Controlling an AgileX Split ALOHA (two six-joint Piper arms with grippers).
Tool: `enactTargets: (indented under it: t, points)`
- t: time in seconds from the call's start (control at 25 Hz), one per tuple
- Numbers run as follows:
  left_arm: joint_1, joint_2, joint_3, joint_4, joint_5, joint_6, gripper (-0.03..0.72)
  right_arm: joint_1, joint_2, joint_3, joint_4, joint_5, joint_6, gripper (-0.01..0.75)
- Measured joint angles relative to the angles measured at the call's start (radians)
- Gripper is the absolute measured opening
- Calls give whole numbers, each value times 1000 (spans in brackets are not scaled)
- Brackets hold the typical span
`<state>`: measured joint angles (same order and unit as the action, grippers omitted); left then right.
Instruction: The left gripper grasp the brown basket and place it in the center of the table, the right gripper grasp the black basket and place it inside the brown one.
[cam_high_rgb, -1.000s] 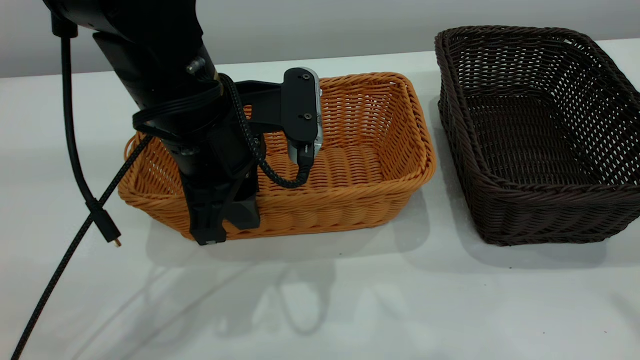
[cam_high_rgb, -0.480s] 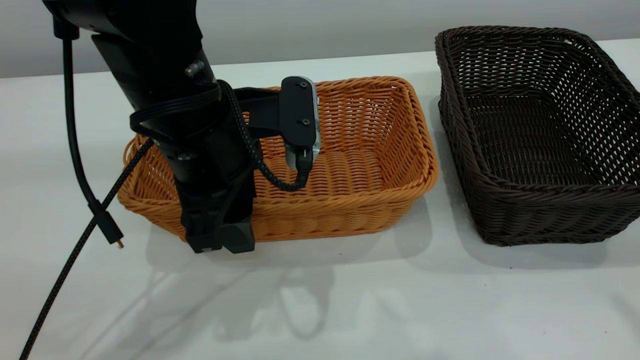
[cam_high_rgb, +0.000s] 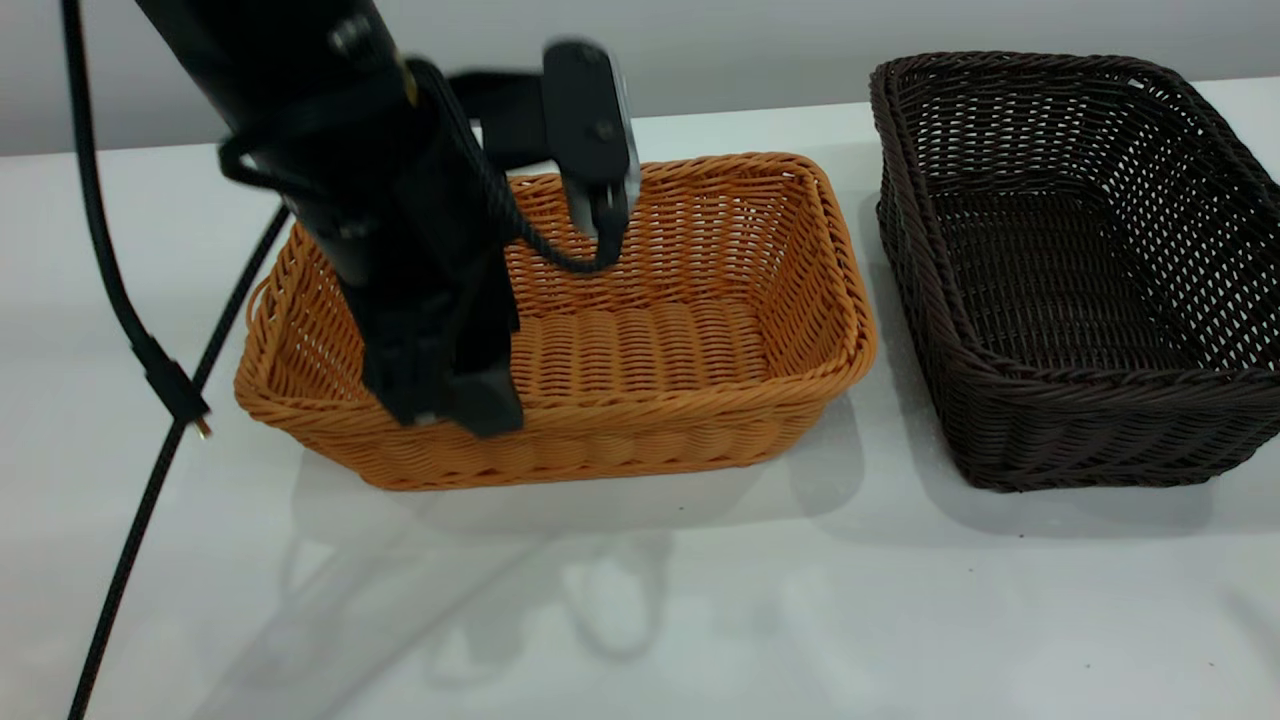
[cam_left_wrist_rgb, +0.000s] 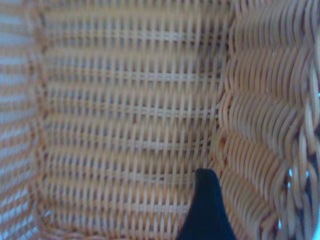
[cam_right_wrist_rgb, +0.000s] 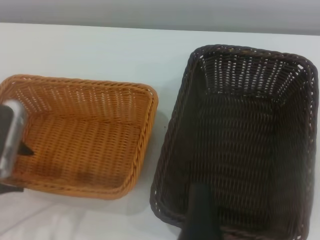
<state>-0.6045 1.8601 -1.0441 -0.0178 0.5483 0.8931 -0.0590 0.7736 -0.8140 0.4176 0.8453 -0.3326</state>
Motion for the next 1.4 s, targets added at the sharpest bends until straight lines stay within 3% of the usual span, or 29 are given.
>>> enactTargets:
  t: [0.4, 0.72, 0.92, 1.16, 1.4]
  points:
    - [-5, -204, 0, -46, 74, -152, 481, 0, 7, 10, 33, 41, 72, 509]
    - [-69, -404, 0, -232, 96, -188, 481, 0, 51, 102, 287, 42, 192, 509]
    - [-70, -453, 0, -265, 93, -188, 481, 0, 66, 191, 405, -24, 367, 509]
    - [-70, -452, 0, -268, 90, -188, 481, 0, 69, 291, 373, -108, 636, 509]
    - [-70, -452, 0, -267, 89, -188, 481, 0, 150, 311, 352, -183, 787, 509]
